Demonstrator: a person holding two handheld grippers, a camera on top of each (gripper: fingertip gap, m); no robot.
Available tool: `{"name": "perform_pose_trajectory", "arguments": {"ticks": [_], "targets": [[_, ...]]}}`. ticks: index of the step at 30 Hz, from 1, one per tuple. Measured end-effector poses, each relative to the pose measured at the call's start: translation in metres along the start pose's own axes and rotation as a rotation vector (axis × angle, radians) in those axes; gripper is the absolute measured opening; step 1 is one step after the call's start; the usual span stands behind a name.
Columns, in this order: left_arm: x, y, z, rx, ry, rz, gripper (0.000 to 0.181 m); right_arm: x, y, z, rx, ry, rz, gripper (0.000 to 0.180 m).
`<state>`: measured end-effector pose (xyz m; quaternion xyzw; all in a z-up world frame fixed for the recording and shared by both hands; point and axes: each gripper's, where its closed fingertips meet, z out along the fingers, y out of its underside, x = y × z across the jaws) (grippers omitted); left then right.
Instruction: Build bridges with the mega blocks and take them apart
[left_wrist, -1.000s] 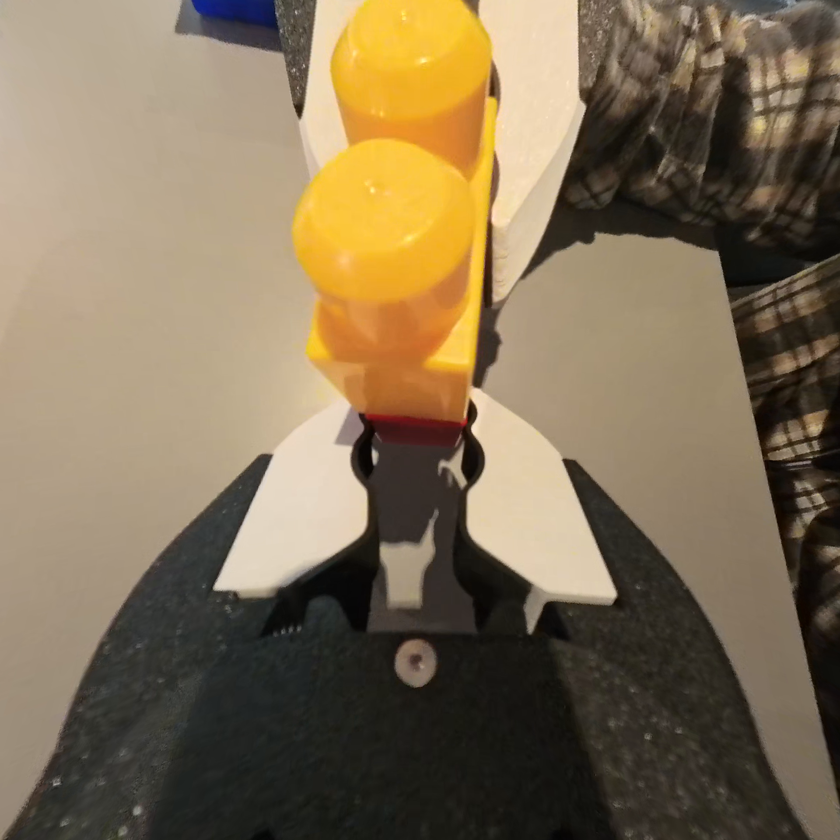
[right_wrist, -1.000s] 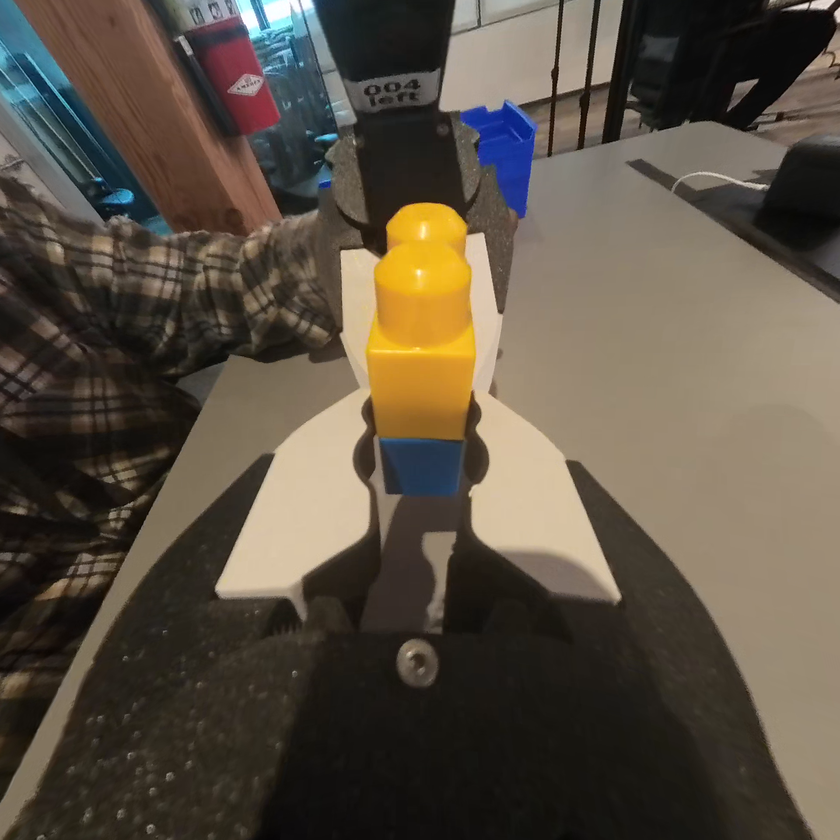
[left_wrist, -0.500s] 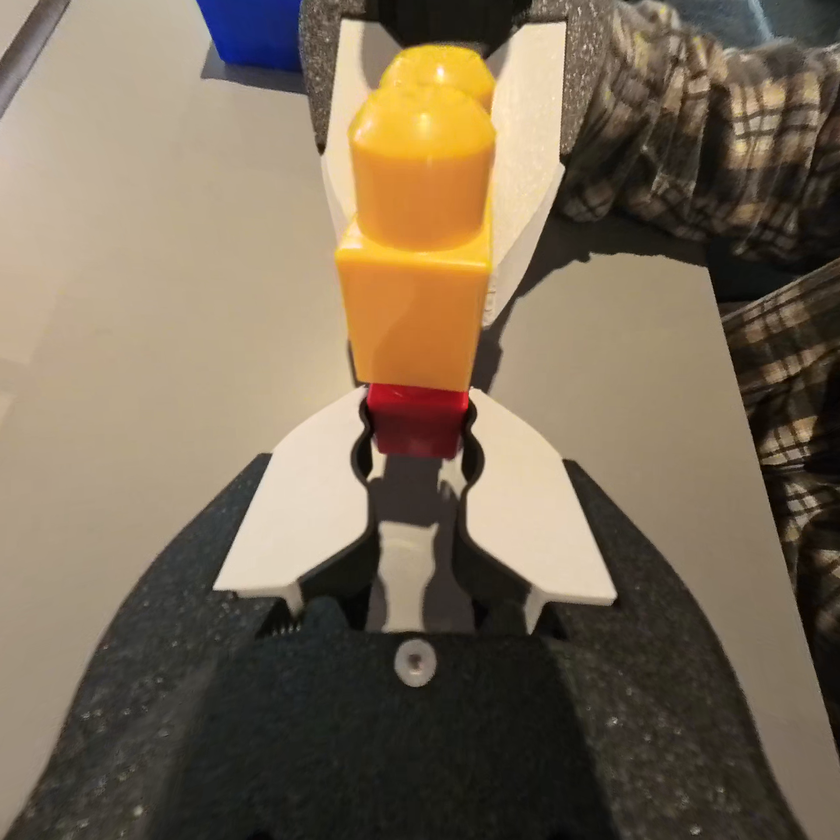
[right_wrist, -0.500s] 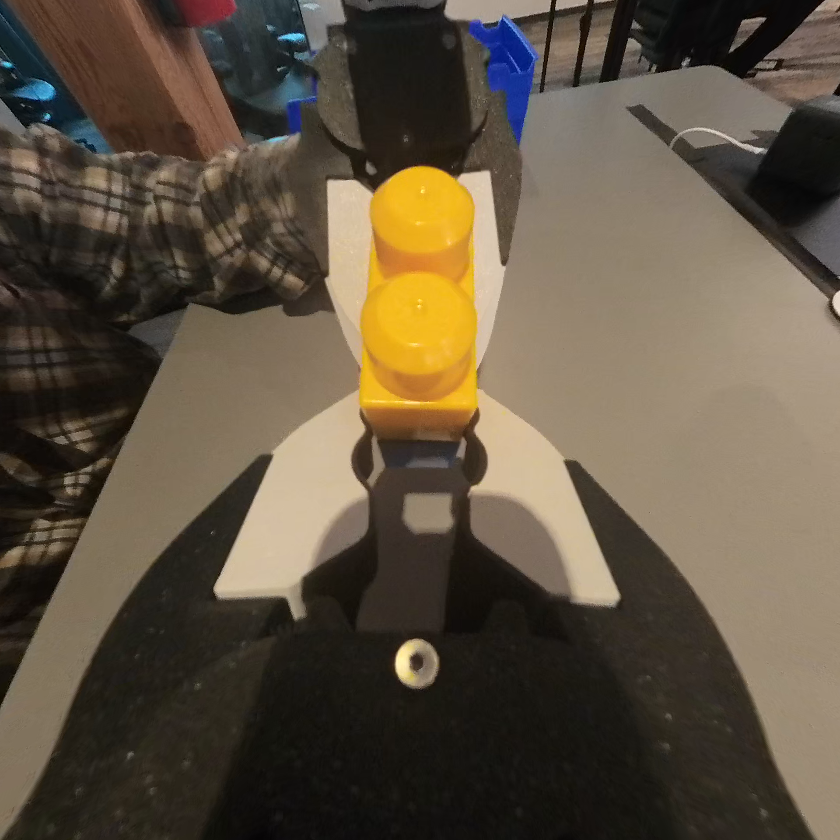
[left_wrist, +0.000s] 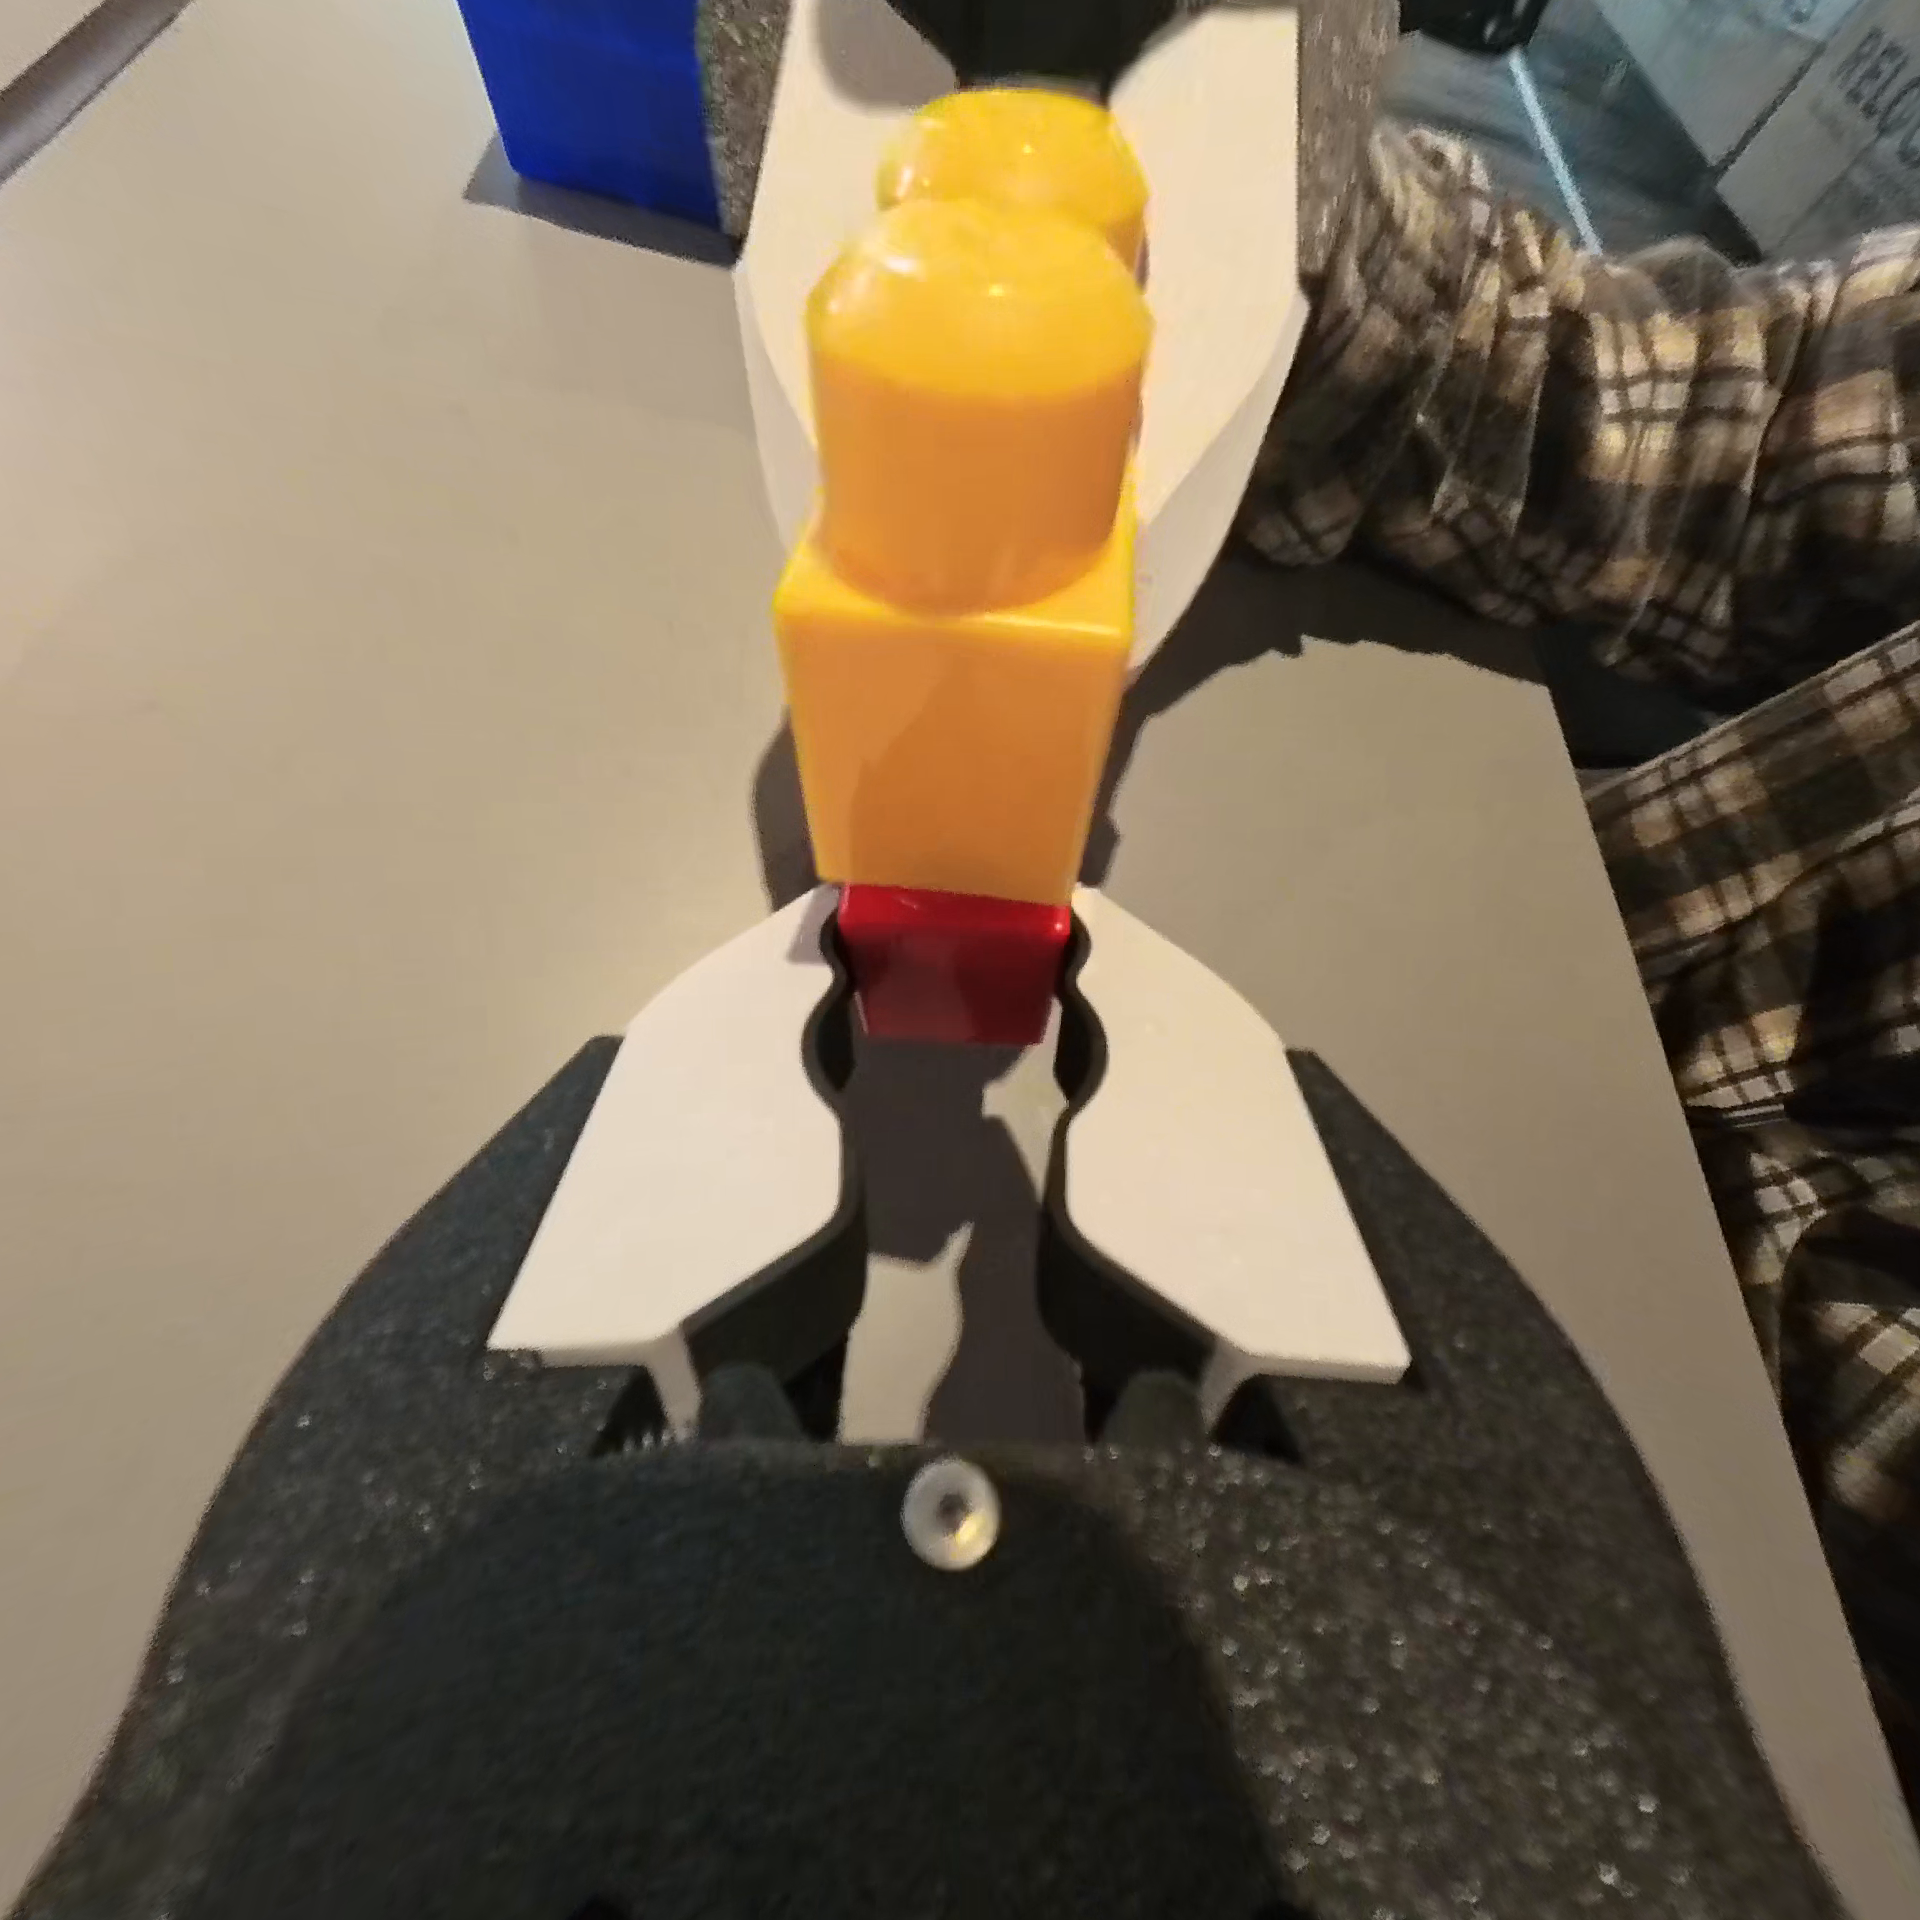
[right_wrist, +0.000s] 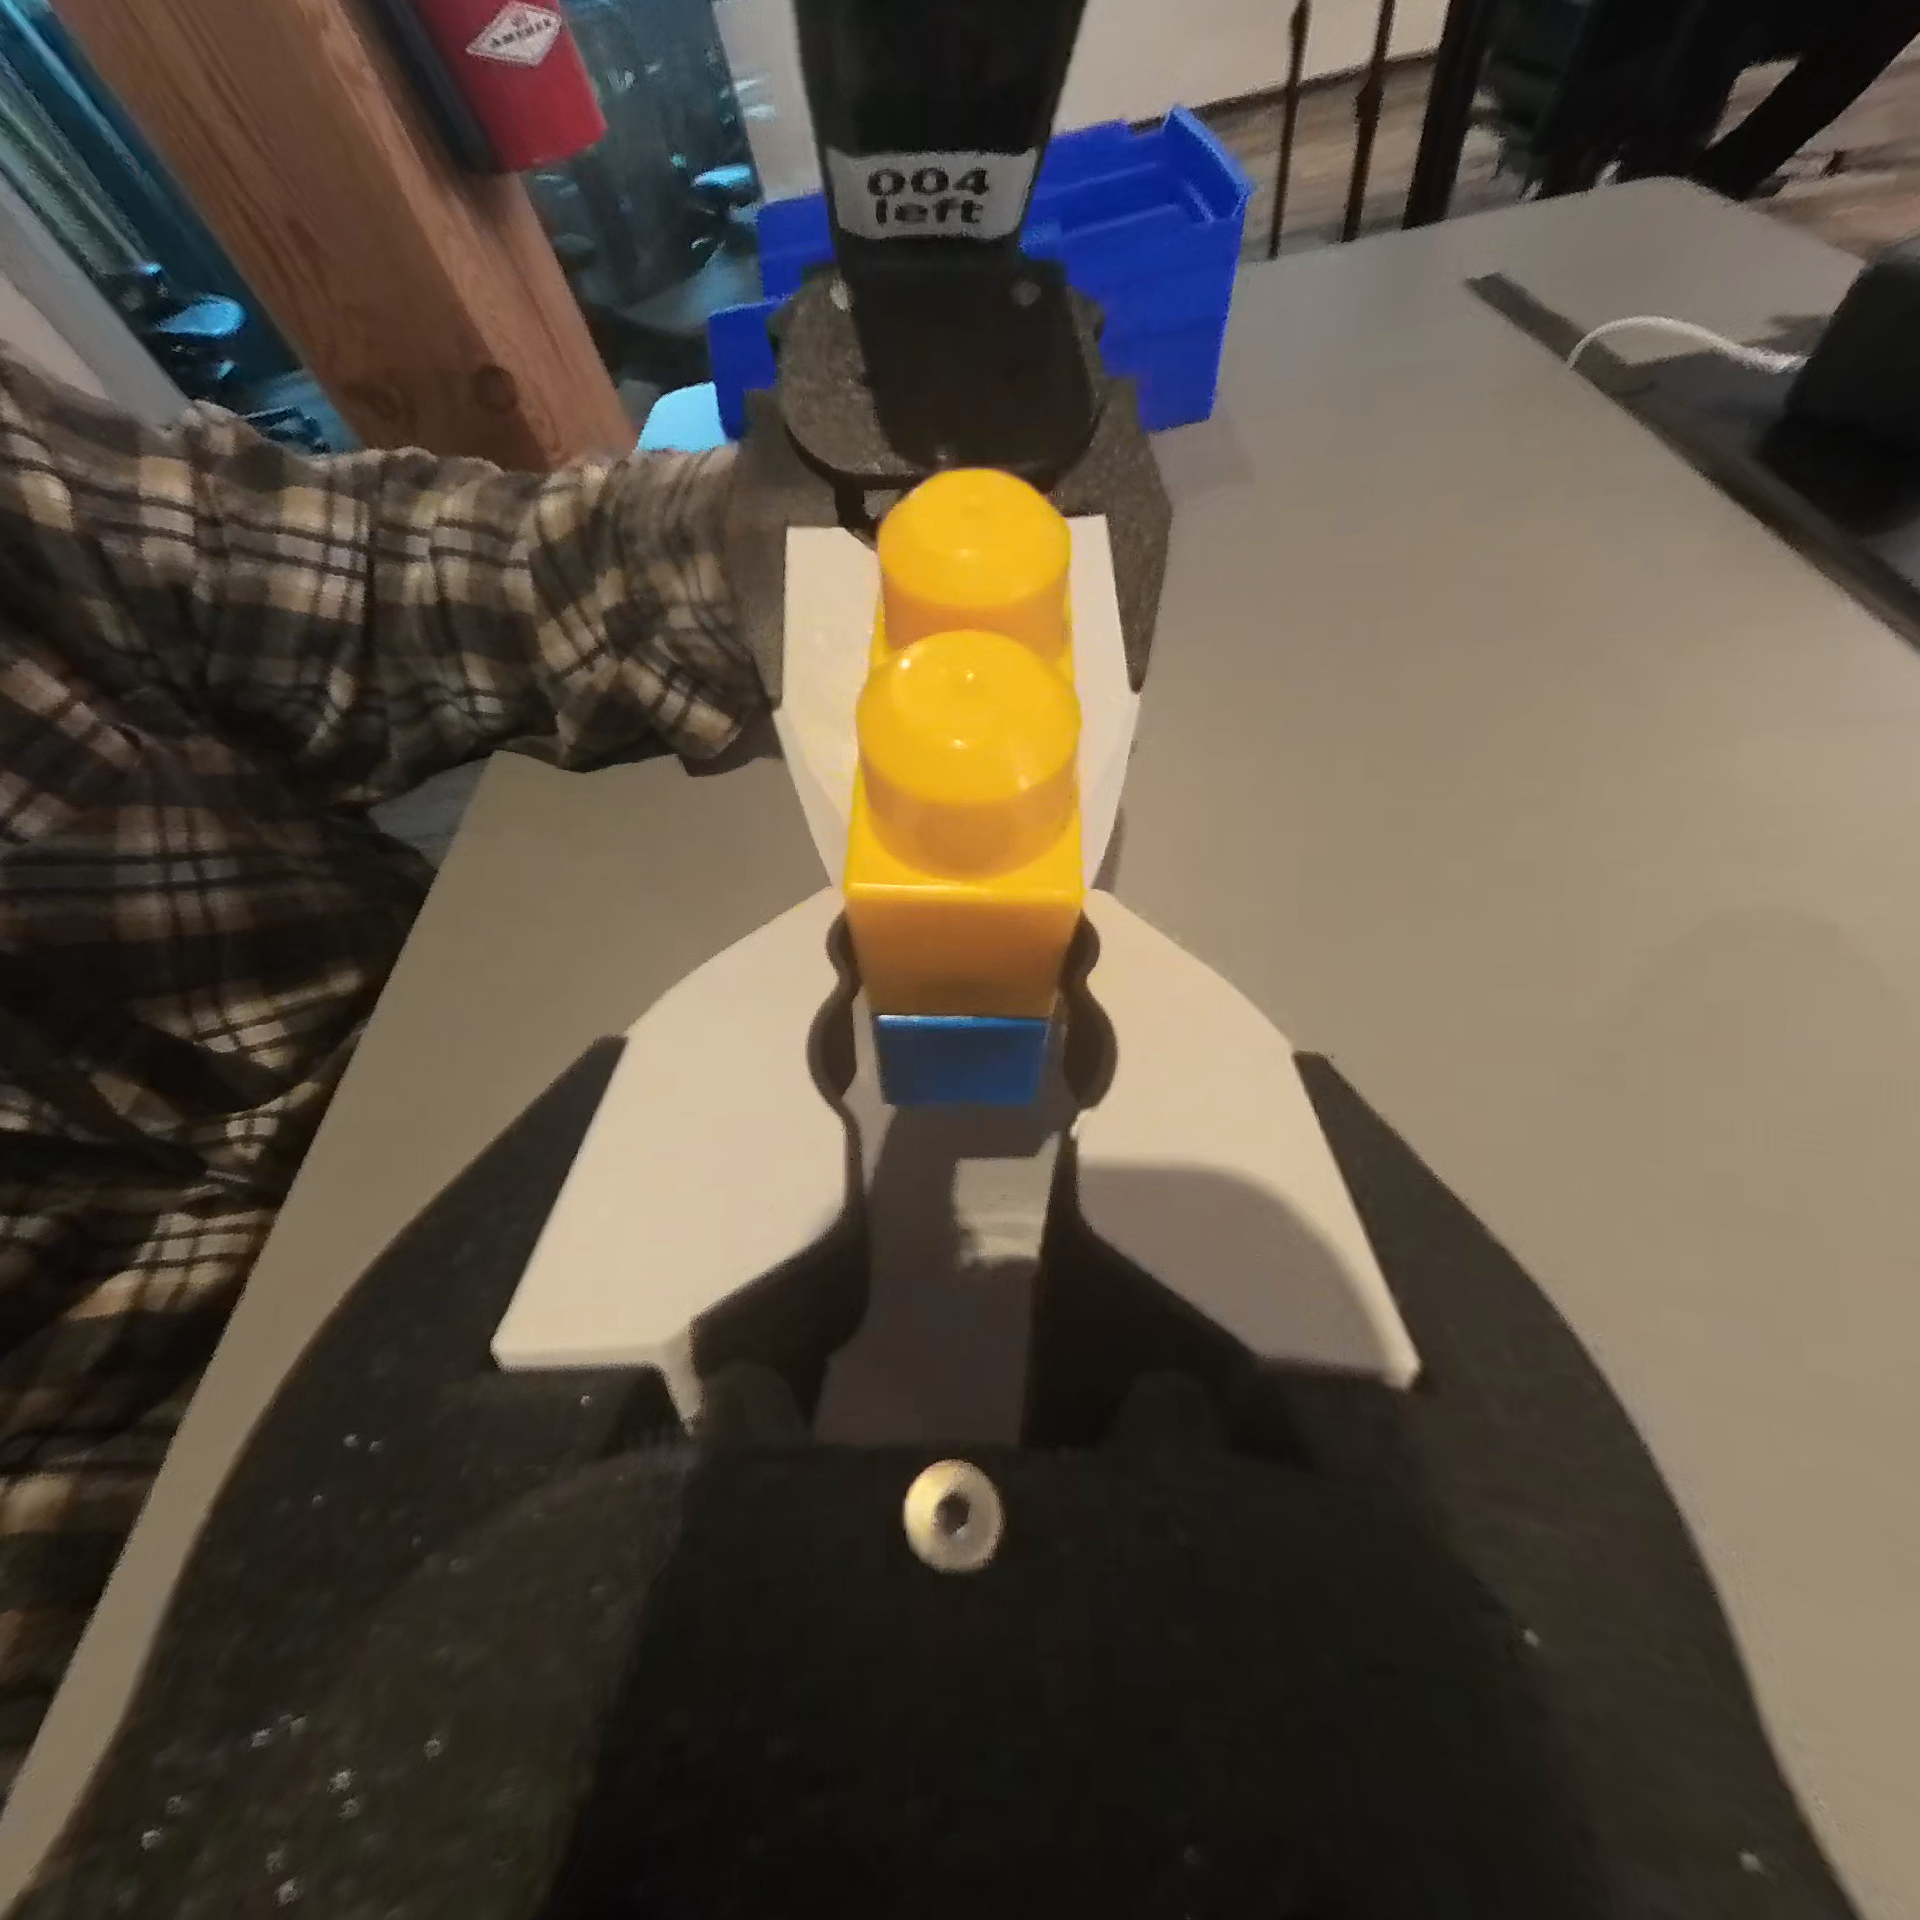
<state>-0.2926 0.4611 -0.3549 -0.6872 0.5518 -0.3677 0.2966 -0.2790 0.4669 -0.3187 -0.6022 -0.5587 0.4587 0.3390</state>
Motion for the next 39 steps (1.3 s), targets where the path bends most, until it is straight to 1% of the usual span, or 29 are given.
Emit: {"name": "perform_pose_trajectory", "arguments": {"ticks": [4,8,10,17,24,30,35,39], "targets": [[0.0,0.017,0.004,-0.07,-0.063,0.07,0.036,-0.005,0.012,0.011,-0.151,-0.072,0.065,0.036],[-0.001,0.019,-0.009,-0.011,-0.069,0.079,0.036,-0.005,0.012,0.021,-0.256,-0.106,0.049,0.036],[-0.002,0.02,-0.014,-0.022,-0.078,0.091,0.036,-0.005,0.01,0.024,-0.296,-0.109,0.027,0.036],[0.004,0.028,-0.009,-0.051,-0.023,0.09,0.036,-0.008,0.015,0.027,-0.493,-0.111,-0.029,0.037],[0.01,0.024,-0.01,0.008,0.028,0.044,0.035,-0.01,0.014,0.029,-0.469,-0.1,-0.048,0.037],[0.011,0.024,-0.007,0.0,0.021,0.057,0.035,-0.011,0.017,0.028,-0.491,-0.102,-0.054,0.037],[0.01,0.034,-0.003,-0.076,0.001,0.081,0.035,-0.011,0.025,0.031,-0.578,-0.118,-0.062,0.036],[0.009,0.038,-0.001,-0.098,-0.003,0.077,0.035,-0.01,0.029,0.032,-0.568,-0.11,-0.055,0.036]]}}
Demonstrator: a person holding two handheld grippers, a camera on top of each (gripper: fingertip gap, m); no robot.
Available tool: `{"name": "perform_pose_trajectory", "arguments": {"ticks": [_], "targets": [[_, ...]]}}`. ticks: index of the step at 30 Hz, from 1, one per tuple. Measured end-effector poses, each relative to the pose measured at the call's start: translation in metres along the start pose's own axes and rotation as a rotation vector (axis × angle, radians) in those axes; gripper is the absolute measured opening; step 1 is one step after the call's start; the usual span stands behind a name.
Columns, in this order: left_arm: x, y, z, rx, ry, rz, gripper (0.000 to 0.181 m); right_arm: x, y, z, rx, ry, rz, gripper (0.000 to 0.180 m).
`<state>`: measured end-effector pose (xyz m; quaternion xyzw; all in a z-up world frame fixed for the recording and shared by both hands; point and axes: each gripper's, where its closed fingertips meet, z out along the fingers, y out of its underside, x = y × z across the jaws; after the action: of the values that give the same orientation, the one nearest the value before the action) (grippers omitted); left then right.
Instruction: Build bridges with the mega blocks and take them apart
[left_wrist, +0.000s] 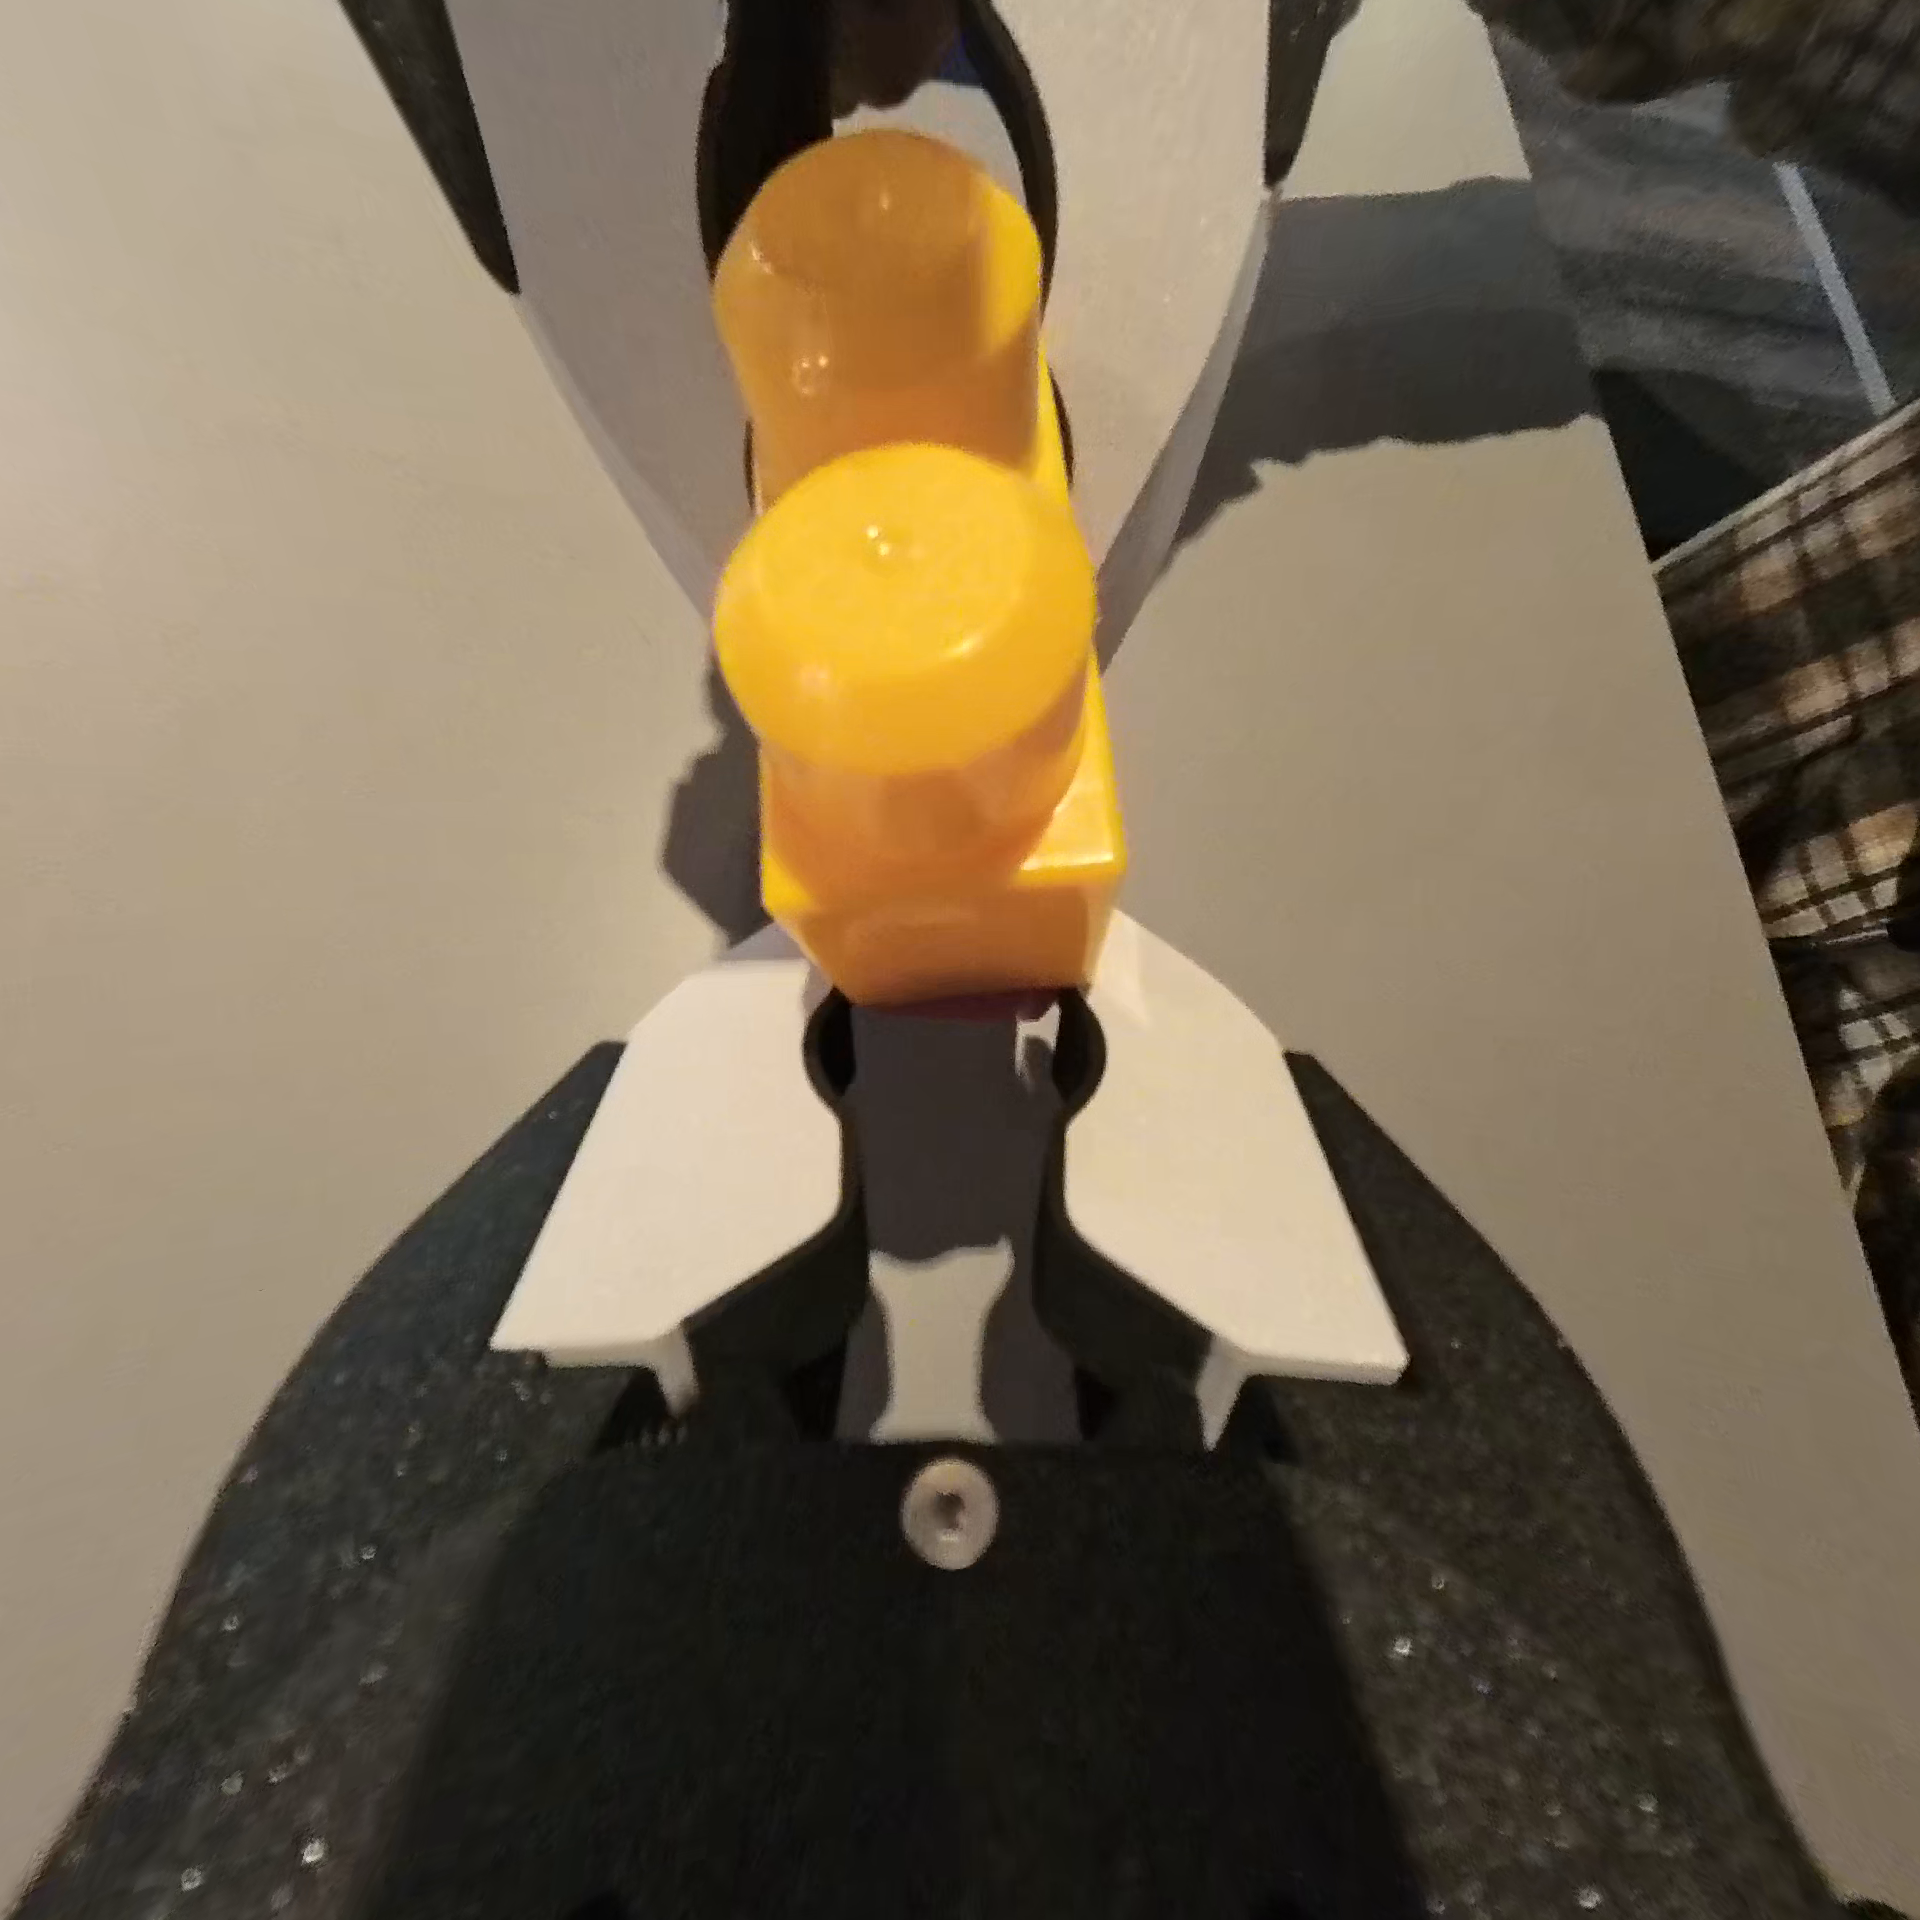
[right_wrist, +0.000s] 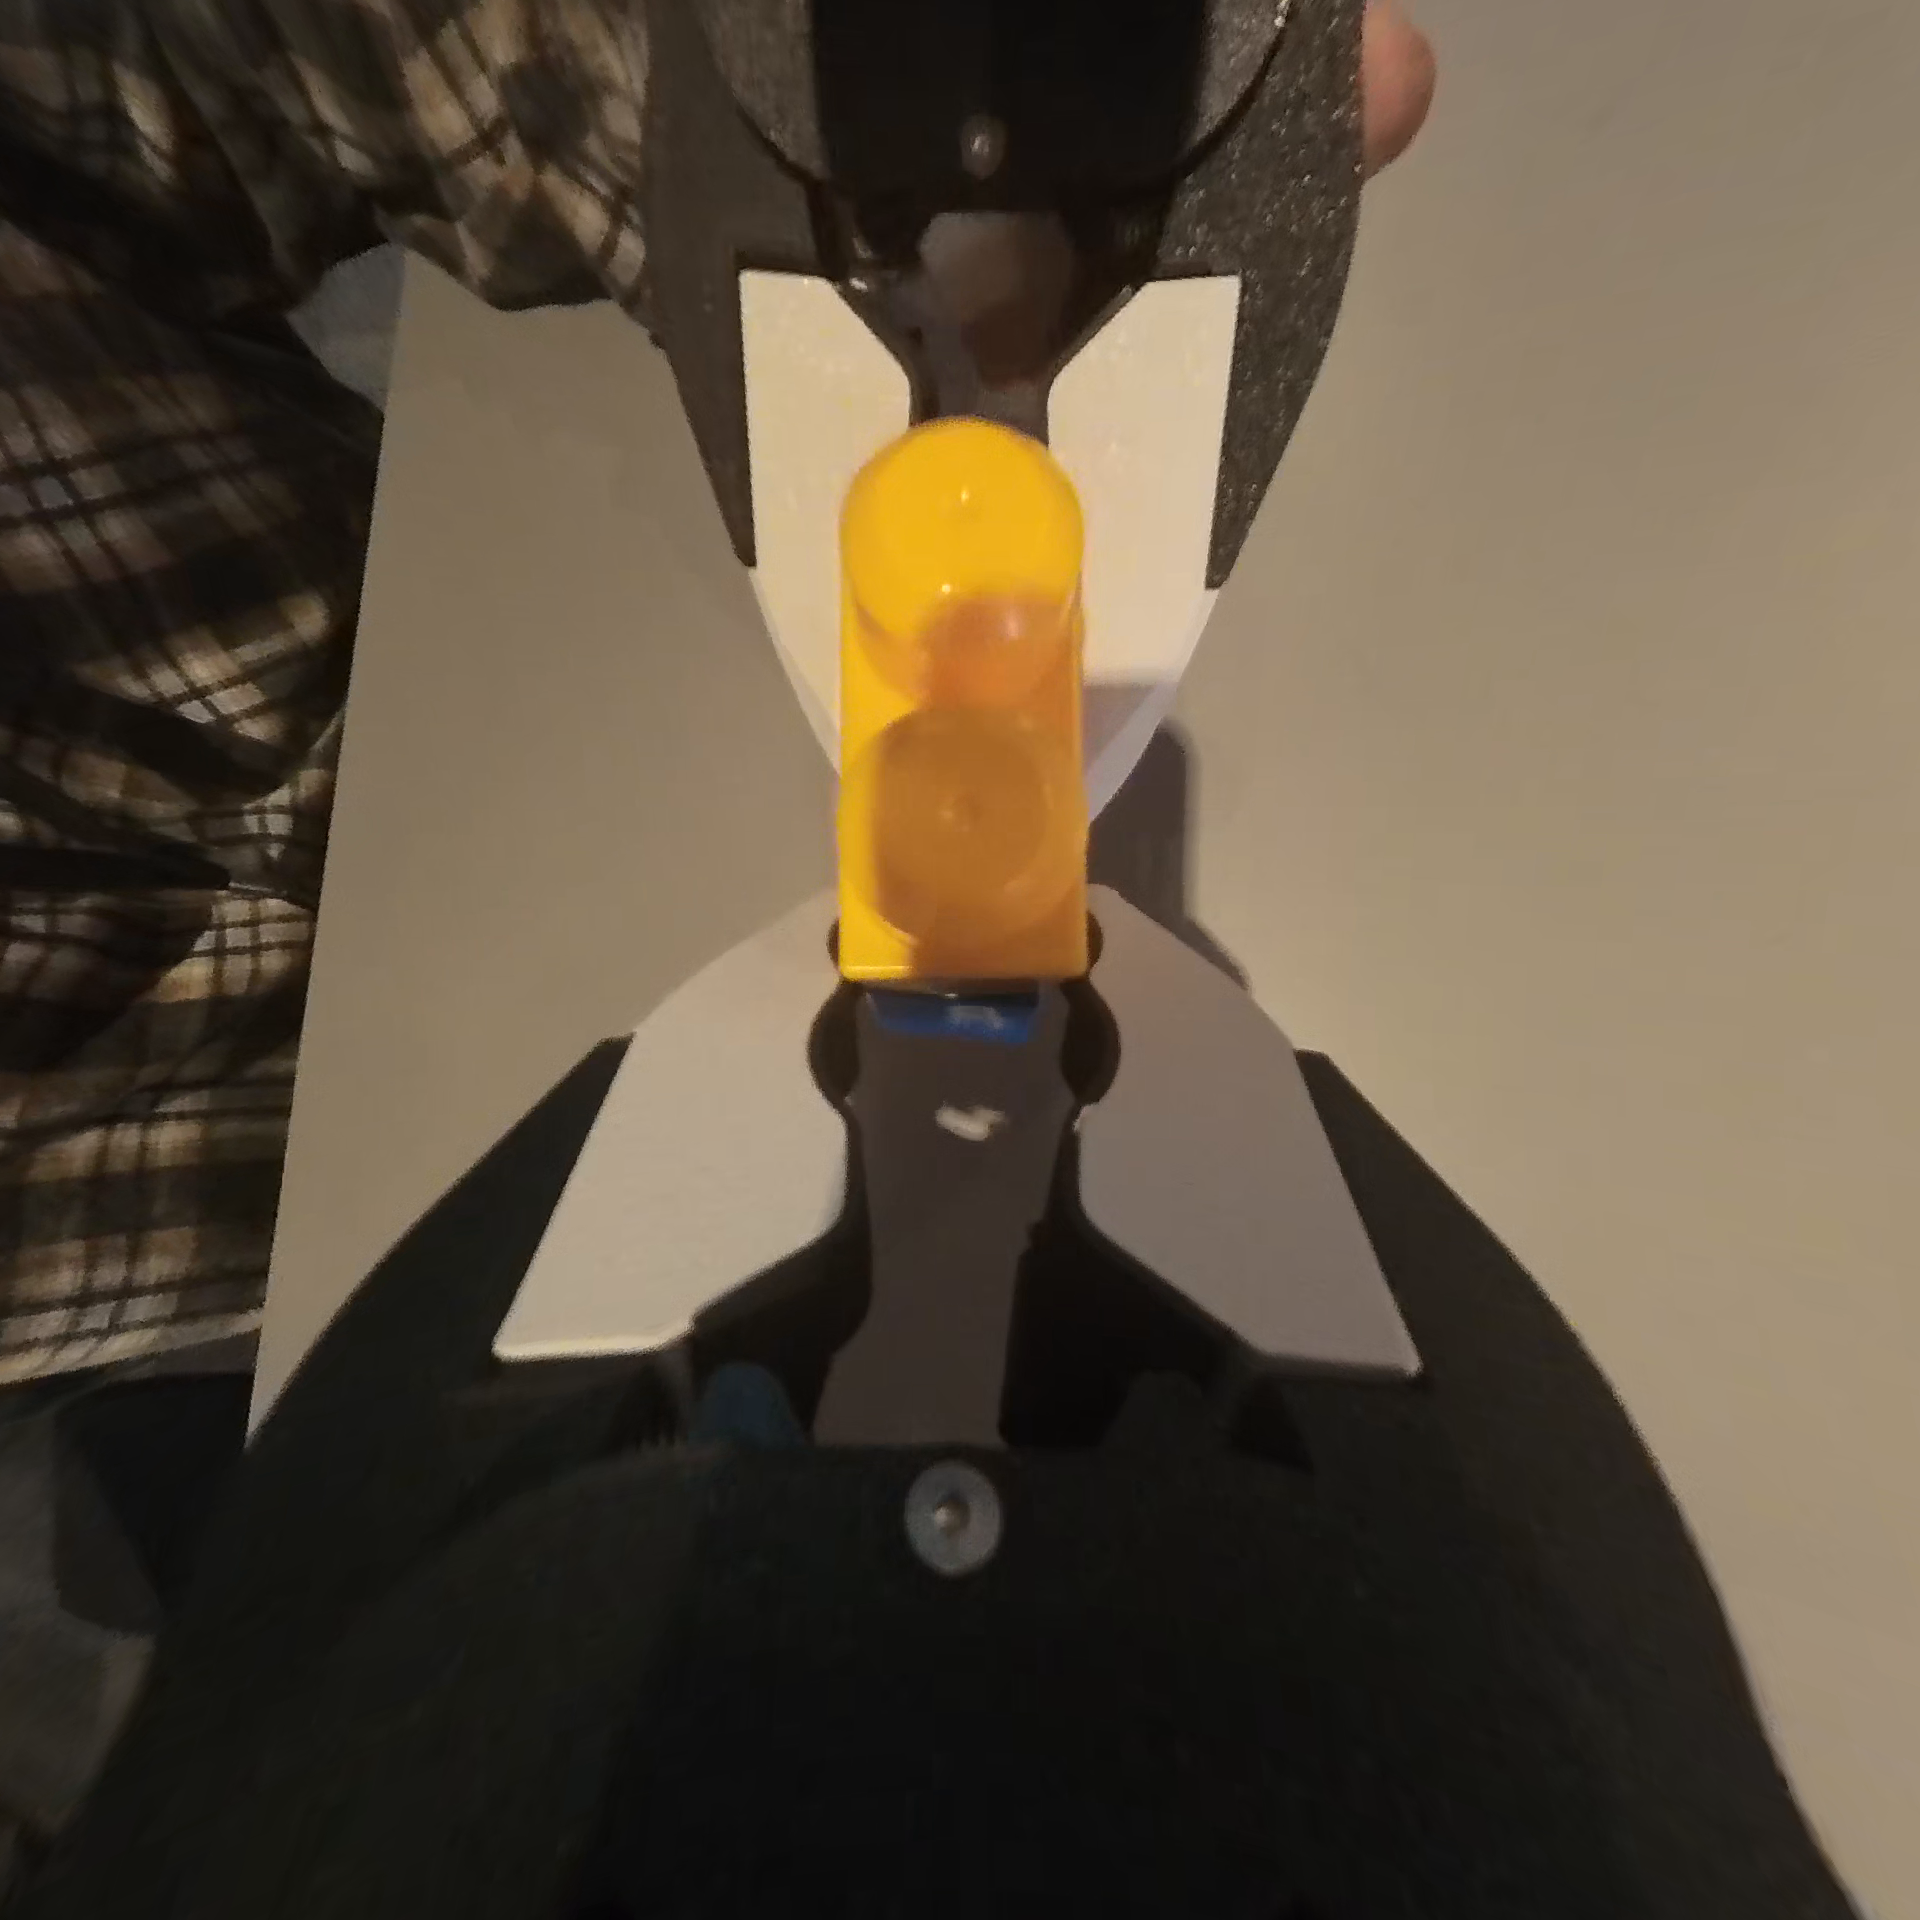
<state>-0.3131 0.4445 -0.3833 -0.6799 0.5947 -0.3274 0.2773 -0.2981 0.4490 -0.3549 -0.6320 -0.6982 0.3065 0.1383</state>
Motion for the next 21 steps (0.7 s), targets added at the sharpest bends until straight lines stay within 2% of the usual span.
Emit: {"name": "perform_pose_trajectory", "arguments": {"ticks": [8,10,14,18,21], "targets": [[-0.003,0.012,0.01,-0.06,0.006,-0.016,0.035,0.004,0.011,0.012,0.011,0.026,0.022,0.037],[-0.011,0.019,0.009,-0.112,-0.038,-0.015,0.036,0.011,0.013,0.017,0.024,0.068,0.011,0.037],[-0.015,0.017,0.007,-0.093,-0.049,-0.041,0.036,0.019,0.003,0.016,0.145,0.113,-0.012,0.041],[-0.014,0.016,0.004,-0.064,-0.03,-0.052,0.036,0.016,-0.008,0.012,0.253,0.114,-0.056,0.054],[-0.015,0.016,0.001,-0.048,-0.015,-0.073,0.036,0.019,-0.018,0.004,0.358,0.142,-0.074,0.074]]}}
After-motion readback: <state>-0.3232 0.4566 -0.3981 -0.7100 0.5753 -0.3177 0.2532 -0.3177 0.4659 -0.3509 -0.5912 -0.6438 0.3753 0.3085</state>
